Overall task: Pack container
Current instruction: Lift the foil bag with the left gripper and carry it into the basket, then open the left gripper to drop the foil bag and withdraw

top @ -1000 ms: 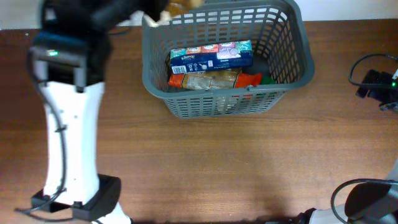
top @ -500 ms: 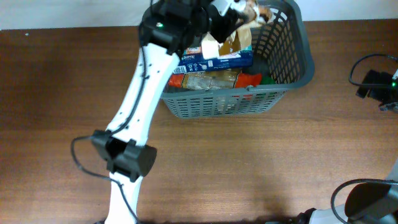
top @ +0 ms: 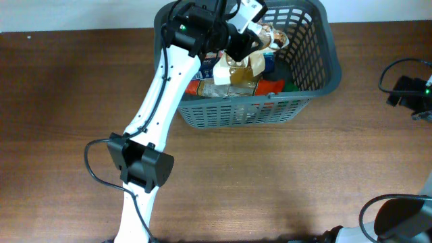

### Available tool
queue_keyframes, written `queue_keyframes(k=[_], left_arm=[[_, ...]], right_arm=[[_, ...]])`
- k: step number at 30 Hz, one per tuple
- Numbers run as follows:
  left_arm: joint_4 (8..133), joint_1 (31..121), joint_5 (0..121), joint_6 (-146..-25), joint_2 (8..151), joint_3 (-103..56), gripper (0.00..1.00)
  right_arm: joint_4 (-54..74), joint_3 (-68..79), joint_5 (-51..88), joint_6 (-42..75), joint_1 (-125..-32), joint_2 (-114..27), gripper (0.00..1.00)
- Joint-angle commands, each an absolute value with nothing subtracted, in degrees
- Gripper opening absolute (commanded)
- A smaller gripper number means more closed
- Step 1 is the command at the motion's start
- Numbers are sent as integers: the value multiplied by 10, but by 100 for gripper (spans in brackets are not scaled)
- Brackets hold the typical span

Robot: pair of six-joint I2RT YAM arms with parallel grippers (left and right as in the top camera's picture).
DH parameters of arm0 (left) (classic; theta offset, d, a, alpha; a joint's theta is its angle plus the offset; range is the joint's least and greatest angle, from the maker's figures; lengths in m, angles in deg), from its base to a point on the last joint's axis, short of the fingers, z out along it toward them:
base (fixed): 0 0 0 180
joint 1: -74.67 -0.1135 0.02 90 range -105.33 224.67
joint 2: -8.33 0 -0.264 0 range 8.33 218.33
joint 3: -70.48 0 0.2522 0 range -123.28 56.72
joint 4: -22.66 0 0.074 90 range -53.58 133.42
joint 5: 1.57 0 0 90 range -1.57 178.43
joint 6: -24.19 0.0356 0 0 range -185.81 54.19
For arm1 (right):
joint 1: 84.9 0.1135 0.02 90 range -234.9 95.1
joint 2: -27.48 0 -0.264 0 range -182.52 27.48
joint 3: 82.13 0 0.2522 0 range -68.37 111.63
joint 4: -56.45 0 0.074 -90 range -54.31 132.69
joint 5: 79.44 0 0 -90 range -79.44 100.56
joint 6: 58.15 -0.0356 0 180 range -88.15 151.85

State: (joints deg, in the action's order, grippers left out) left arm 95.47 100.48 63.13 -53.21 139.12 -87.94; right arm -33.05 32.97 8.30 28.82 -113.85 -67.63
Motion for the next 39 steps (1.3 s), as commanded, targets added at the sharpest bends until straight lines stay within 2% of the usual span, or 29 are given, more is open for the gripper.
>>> queue_keyframes(k=[1,3,4,5,6,9,11,20,26,30,31,34,39], left_arm=[[978,1004,675,-527,1387,-885,39],[992,1004,698,-527,1387,-885,47],[998,1004,707,-527,1387,-885,53],[1004,1004,715,-527,1387,-885,64],[1008,1004,719,-527,1387,-885,68],[1019,1004,727,-527,1387,-885,71],[1021,1004,729,-527,1387,-885,77],[1014,1003,729,-527,1387,-917,86],[1027,989,729,-522,1359,-1071,86],[1080,979,764,-490,1326,-1143,87],[1097,976,786,-490,1315,-1151,93],[1136,968,815,-490,1277,-1157,99],[1211,960,815,-490,1195,-1157,100]], right_arm=[[-329,327,84,284,-1142,-678,99],[-329,327,84,284,-1142,-678,98],[-329,327,84,284,-1142,-678,99],[-329,327,84,284,-1142,-678,99],[-329,327,84,284,-1142,-678,99],[-329,327,84,284,-1142,-678,99],[-329,327,84,284,-1142,-678,99],[-329,327,84,284,-1142,-678,99],[-329,327,84,284,-1142,-678,99],[-329,327,84,284,-1142,-678,99],[-329,327,84,284,-1142,-678,99],[-329,327,84,284,-1142,-678,99],[-329,327,84,284,-1142,-678,99]])
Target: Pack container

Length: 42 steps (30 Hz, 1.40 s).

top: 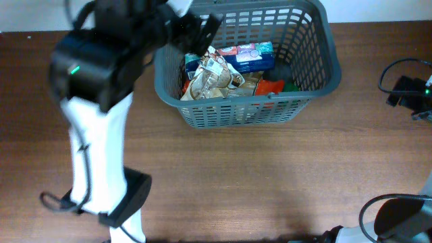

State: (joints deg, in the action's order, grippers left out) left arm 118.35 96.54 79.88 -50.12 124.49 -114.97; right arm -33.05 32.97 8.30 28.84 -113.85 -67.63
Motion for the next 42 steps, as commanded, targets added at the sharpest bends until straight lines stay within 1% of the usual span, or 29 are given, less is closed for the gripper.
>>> queue_keyframes(k=[1,2,3,5,6,7,13,16,19,25,30,36,39,42], left_arm=[[1227,960,815,-490,1184,-1157,100],[1247,960,817,-491,1172,-1157,100],[1297,959,827,-491,1150,-1157,100],[1331,959,838,-510,1132,-1157,100],[1331,959,843,-548,1118,-1152,100],[1331,959,835,-555,1105,-1151,100],[1331,959,840,-561,1023,-1144,100],[1331,959,840,-561,974,-1109,99],[1331,959,850,-570,905,-1031,100],[1331,959,912,-634,727,-804,100],[1331,959,951,-688,576,-650,100],[1304,959,964,-751,426,-557,100],[1303,959,968,-759,369,-523,99],[1299,959,977,-808,320,-475,99]], right_arm=[[-329,327,84,284,-1142,-678,99],[-329,327,84,284,-1142,-678,99],[-329,327,84,284,-1142,-678,99],[-329,327,84,284,-1142,-678,99],[-329,327,84,284,-1142,-678,99],[-329,327,84,284,-1142,-678,99],[-329,327,84,284,-1142,-678,99],[-329,327,84,284,-1142,-678,99],[-329,327,84,284,-1142,-678,99],[-329,327,84,284,-1142,-678,99],[-329,327,84,284,-1142,-678,99],[-329,327,84,284,-1142,-678,99],[-329,327,84,284,-1142,-678,99],[-329,327,84,284,-1142,-678,99]])
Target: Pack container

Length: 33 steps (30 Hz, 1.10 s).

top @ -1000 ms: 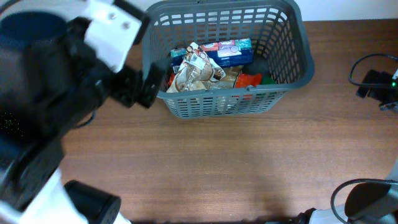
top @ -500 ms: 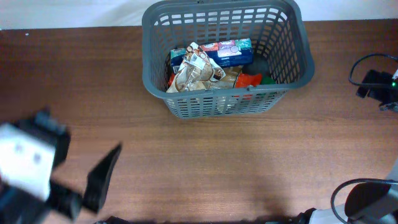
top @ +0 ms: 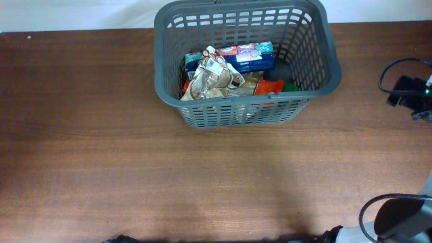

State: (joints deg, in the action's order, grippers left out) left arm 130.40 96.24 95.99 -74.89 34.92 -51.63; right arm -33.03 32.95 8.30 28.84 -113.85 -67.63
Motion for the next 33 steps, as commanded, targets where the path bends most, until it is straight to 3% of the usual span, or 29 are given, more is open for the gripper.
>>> queue_keyframes(k=[1,8,15,27,33], left_arm=[[1298,959,978,-825,308,-461,99],[1301,959,977,-939,288,-374,99],[1313,959,889,-938,288,-360,99],[1275,959,865,-938,288,-354,99],[1175,959,865,-808,288,-273,99]], right_arm=[[-329,327,84,284,-1142,-678,99],[-329,327,84,284,-1142,-678,99],[-329,327,84,284,-1142,-678,99],[-329,327,84,284,-1142,-678,98],[-329,327,84,284,-1142,-678,99]])
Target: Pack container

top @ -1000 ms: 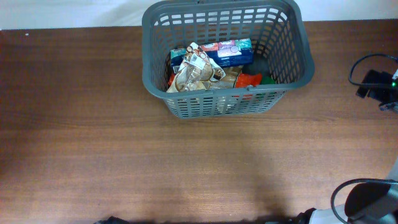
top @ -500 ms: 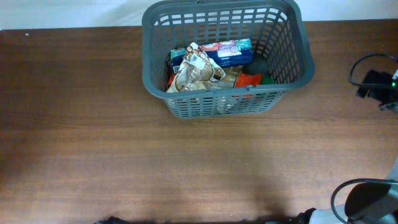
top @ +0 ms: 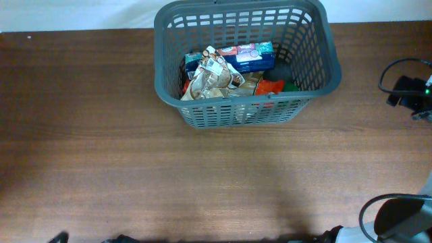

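A grey plastic basket [top: 324, 47] stands at the back of the brown table [top: 169, 175]. Inside it lie a tan crinkled packet [top: 212, 79], a blue box [top: 248, 57], and red [top: 271, 86] and green [top: 291, 86] items near its front wall. Neither gripper shows in the overhead view. Only a dark part of the right arm [top: 408, 91] appears at the right edge.
A black cable [top: 388, 71] loops by the right arm's part at the table's right edge. A second cable loop [top: 378, 212] shows at the bottom right. A small dark tip [top: 59, 237] peeks in at the bottom left edge.
The basket and its contents lie unchanged. A small dark tip has appeared at the bottom left edge of the view.
First the left arm reached into the basket with its gripper over the packets. Then the arm was pulled back at the basket's left rim, and the tan packet lay inside. After that the arm was gone from view, and it stays out now.
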### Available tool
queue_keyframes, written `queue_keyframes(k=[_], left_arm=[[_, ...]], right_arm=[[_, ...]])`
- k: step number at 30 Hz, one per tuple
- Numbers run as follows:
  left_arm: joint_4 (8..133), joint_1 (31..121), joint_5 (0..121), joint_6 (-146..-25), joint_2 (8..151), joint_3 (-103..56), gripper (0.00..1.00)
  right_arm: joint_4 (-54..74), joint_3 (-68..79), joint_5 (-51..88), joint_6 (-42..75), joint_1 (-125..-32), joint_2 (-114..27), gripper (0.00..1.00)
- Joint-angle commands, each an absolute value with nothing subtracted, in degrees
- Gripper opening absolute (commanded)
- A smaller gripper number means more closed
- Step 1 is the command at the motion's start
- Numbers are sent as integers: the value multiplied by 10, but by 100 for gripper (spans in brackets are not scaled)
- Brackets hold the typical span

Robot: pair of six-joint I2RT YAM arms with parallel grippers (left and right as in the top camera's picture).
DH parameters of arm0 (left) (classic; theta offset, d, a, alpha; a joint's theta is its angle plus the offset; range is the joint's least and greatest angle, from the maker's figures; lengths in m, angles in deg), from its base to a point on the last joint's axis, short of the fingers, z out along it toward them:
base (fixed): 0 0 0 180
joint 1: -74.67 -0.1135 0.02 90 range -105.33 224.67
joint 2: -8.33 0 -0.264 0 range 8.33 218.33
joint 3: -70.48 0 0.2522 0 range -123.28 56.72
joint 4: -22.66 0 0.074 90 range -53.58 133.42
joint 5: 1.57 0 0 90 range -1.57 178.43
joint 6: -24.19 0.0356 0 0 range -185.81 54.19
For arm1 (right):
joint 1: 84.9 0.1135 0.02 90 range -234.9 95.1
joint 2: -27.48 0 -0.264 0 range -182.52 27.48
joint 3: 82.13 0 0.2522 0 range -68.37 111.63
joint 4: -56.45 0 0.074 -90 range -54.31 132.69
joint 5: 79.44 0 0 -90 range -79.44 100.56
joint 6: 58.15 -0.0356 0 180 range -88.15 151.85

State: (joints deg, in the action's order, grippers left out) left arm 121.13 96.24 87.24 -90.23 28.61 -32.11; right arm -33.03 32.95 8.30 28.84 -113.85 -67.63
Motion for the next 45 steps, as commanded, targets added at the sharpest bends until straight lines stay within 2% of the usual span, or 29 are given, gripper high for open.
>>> queue_keyframes(k=[1,7,13,25,32,37,45], left_arm=[[1156,959,865,-787,288,-256,99],[1020,959,846,-717,288,-108,99],[899,959,821,-712,288,33,99],[610,956,802,-657,286,221,99],[465,924,796,-658,214,343,100],[415,877,771,-658,156,409,99],[412,805,774,-657,124,439,99]], right_arm=[[-329,327,84,284,-1142,-678,99],[-329,327,84,284,-1142,-678,99],[-329,327,84,284,-1142,-678,99],[-329,327,84,284,-1142,-678,99],[-329,327,84,284,-1142,-678,99],[-329,327,84,284,-1142,-678,99],[-329,327,84,284,-1142,-678,99]])
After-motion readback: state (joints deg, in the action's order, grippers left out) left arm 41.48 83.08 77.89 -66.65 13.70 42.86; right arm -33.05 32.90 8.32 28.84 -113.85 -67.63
